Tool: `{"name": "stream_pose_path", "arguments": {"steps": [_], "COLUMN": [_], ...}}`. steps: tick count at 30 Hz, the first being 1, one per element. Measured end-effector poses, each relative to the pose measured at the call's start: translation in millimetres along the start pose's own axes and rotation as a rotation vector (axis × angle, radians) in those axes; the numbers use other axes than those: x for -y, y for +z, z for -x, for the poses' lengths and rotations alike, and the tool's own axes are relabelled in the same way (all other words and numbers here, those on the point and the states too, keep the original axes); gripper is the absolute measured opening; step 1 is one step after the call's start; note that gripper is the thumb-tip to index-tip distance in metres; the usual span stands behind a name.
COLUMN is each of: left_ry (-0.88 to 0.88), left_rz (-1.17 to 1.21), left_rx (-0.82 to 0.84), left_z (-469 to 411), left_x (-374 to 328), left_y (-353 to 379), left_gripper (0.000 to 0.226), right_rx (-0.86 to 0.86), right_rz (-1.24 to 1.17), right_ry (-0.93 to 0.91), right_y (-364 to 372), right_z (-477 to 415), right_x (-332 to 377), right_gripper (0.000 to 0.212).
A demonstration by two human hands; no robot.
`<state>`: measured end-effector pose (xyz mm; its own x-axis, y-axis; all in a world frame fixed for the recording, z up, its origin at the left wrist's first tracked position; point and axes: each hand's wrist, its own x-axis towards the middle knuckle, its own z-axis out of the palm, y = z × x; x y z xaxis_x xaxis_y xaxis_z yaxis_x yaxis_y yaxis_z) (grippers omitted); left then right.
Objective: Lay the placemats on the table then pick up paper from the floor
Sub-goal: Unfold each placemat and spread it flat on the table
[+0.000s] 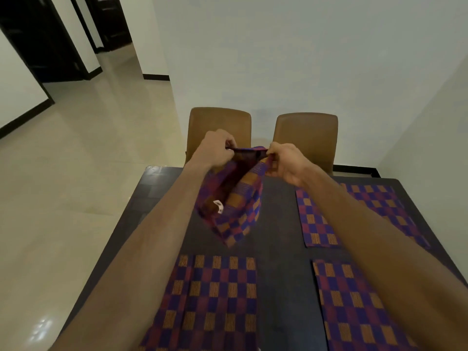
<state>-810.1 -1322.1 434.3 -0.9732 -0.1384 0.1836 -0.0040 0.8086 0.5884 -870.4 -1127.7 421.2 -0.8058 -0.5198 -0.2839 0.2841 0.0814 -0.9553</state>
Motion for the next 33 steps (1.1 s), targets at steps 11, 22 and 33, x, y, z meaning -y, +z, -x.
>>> {"name": "stream_pose_path", "arguments": {"steps": [11,22,33], "left_ry": [-0.41,-0.529,-0.314], "left_rz": [-0.181,-0.539,-0.515], "left_rx": [0.657,0.037,-0.221], "left_z": [5.7,-13.4,-9.2], "left_x": [60.1,158.9,207.4], "left_y": [-53.7,-64.7,-63.1], "left_gripper": [0.027,0.03,0.025], "right_rx": [0.584,-0.293,-0.489], "right_rz": [0.882,1.251,1.153], "right_ry": [0.475,-0.101,-0.595], "right_y": [-20.3,-13.6,-17.7], "right_z": [-13.1,-89.2,-85.8], "right_x": [27.8,-24.9,-80.3], "right_gripper": [0.025,0.031,0.029]}}
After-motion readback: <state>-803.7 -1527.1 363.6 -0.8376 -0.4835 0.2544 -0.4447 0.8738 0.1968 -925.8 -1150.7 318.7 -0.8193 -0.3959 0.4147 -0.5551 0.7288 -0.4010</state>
